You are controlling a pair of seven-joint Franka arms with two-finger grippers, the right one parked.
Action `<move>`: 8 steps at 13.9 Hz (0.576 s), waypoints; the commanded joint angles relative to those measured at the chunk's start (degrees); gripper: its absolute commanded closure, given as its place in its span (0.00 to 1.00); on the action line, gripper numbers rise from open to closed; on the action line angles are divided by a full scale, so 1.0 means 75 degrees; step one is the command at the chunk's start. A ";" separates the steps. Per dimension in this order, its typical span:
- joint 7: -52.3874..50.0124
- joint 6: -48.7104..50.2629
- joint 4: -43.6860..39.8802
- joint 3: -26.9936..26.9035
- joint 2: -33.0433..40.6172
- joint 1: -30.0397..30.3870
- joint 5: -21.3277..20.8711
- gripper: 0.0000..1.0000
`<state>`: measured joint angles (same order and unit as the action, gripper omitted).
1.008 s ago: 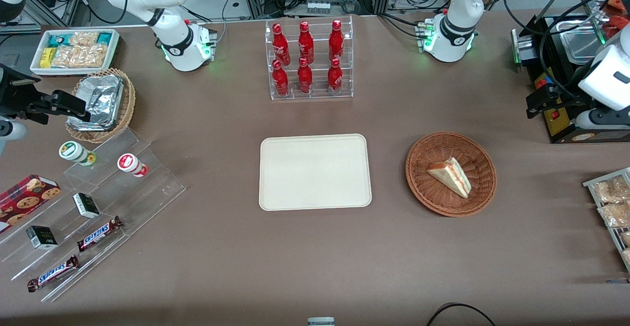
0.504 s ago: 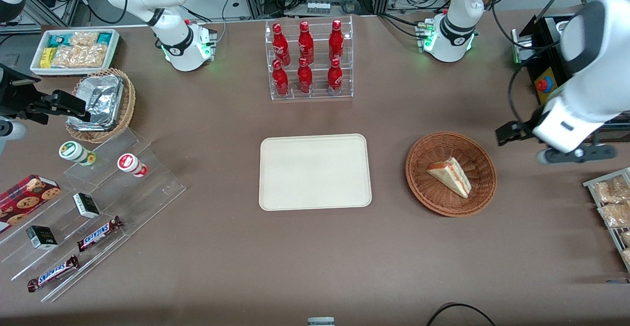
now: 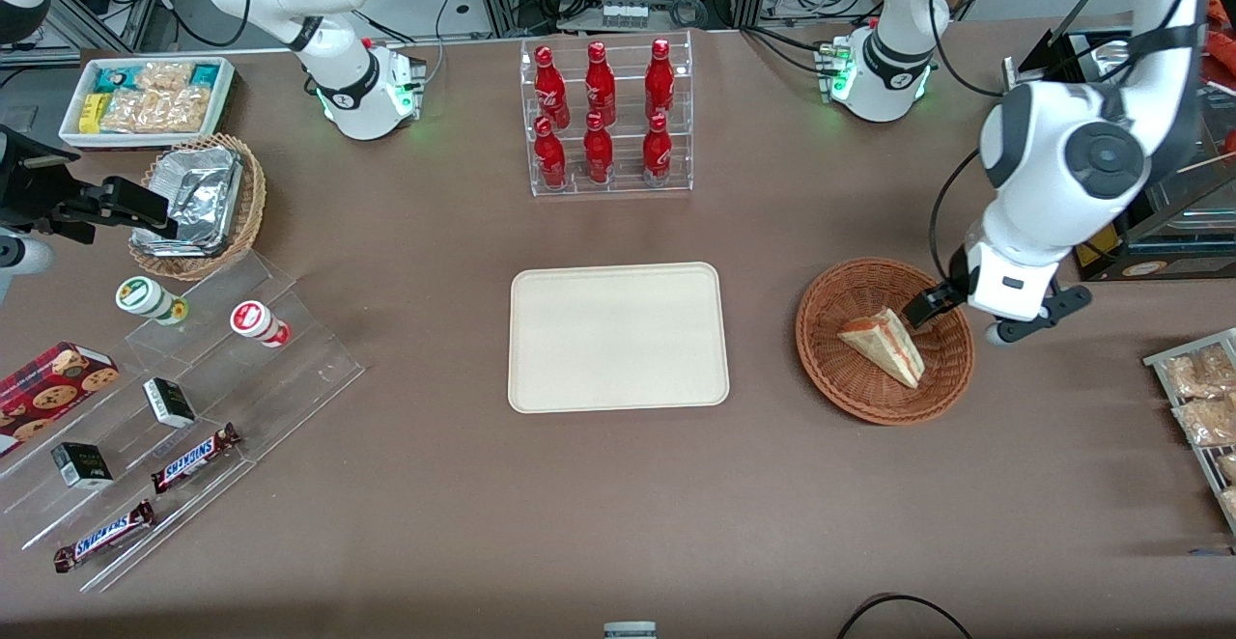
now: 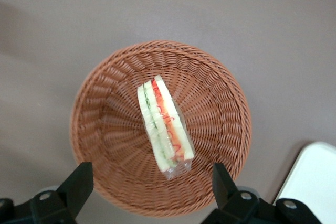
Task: Place sandwich from basket to tray
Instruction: 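Lower the open left gripper over the wrapped sandwich in the basket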
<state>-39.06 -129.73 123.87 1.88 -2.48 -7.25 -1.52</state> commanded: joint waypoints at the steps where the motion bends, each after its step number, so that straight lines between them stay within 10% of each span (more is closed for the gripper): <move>1: -0.1141 -0.0666 0.0511 -0.0016 0.0027 -0.0286 0.0015 0.00; 8: -0.1660 -0.1944 0.0757 -0.0016 -0.0922 -0.0358 -0.0020 0.00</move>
<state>-50.19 -141.50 129.51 2.03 -7.54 -9.44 -1.52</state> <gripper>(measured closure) 0.000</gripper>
